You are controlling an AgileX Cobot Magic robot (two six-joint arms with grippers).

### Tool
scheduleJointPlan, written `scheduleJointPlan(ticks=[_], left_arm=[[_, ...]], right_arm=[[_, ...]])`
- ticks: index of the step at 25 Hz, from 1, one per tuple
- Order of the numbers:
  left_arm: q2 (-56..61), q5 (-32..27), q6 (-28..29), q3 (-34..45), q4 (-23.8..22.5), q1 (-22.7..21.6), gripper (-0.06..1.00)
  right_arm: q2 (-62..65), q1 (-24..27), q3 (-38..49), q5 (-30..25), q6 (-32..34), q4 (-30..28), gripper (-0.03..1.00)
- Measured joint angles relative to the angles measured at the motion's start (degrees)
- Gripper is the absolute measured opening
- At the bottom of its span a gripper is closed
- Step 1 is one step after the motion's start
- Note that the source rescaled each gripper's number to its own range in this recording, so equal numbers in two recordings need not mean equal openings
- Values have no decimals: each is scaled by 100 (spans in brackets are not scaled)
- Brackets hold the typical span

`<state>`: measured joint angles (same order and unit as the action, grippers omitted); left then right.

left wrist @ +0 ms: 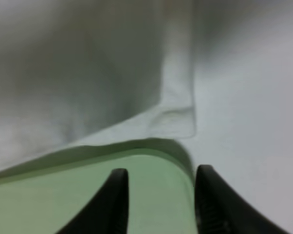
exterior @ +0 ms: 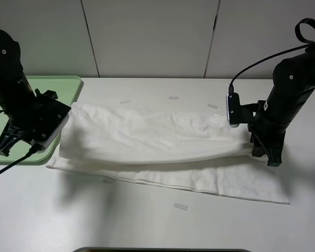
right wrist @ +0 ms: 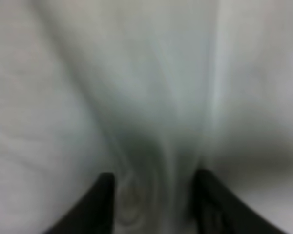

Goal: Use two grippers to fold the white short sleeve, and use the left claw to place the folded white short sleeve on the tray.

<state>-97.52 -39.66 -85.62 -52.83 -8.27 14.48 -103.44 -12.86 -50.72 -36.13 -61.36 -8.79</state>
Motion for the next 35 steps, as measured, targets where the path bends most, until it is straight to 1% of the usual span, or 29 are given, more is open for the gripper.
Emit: scheduleJointPlan(ticks=[1, 2, 4, 5, 7, 10, 12, 14, 17, 18, 19, 22, 23, 24, 25, 26, 27, 28, 29, 31, 33, 34, 35], left_arm=[[0, -71, 5, 0, 0, 0, 34], [0, -92, 5, 0, 0, 0, 35], [5, -98, 10, 0, 0, 0, 36], [4, -80, 10, 0, 0, 0, 36], [42, -33, 54, 0, 0, 0, 37], [191, 170, 382, 0, 7, 0, 37], [337, 416, 634, 0, 75, 0, 37], [520, 721, 879, 0, 263, 0, 37], [887, 1252, 1135, 0, 757, 0, 37], [1041, 1450, 1183, 0, 1000, 0, 37], [1209, 1636, 1210, 0, 1274, 0, 37], [1832, 2163, 1222, 0, 2391, 0, 37], [1832, 2163, 1222, 0, 2391, 0, 37], [2055, 2280, 1222, 0, 2798, 0, 37], [2177, 2333, 1222, 0, 3067, 0, 37], [2506, 2378, 1222, 0, 3491, 0, 37], [2675, 2389, 1222, 2, 3685, 0, 39], [2816, 2400, 1222, 2, 3810, 0, 41], [2987, 2412, 1222, 2, 3940, 0, 47], [3313, 2439, 1222, 2, 4170, 0, 63], [3529, 2535, 1222, 6, 4320, 0, 75], [3664, 2615, 1217, 13, 4364, 6, 80], [3664, 2615, 1217, 13, 4364, 6, 80]], right_arm=[[49, 0, 0, -112, 1, 85, 52], [49, 0, 0, -112, 1, 85, 52], [133, 0, 0, -259, 1, 226, 60], [219, 0, 0, -427, 1, 355, 64], [331, 0, 0, -681, 1, 493, 67], [459, 0, 0, -1203, 1, 620, 68], [523, 0, 0, -1366, 35, 632, 68], [667, 0, 0, -1327, 135, 634, 68], [1059, 0, 0, -883, 349, 652, 68], [1208, 0, 0, -670, 432, 658, 68], [1361, 0, 0, -473, 552, 676, 68], [1732, 0, 0, 252, 978, 756, 68], [1818, 0, 5, 435, 1084, 781, 68], [1912, 0, 4, 633, 1218, 803, 68], [1966, 0, 4, 752, 1307, 828, 68], [2023, 0, 4, 889, 1425, 845, 68], [2023, 0, 4, 889, 1425, 845, 68], [2078, 0, 4, 1027, 1570, 844, 68], [2111, 0, 4, 1120, 1675, 879, 68], [2164, 0, 6, 1314, 1929, 934, 68], [2199, 0, 11, 1471, 2277, 1032, 68], [2215, 0, 11, 1515, 2412, 1073, 68], [2236, 0, 11, 1569, 2583, 1136, 68]])
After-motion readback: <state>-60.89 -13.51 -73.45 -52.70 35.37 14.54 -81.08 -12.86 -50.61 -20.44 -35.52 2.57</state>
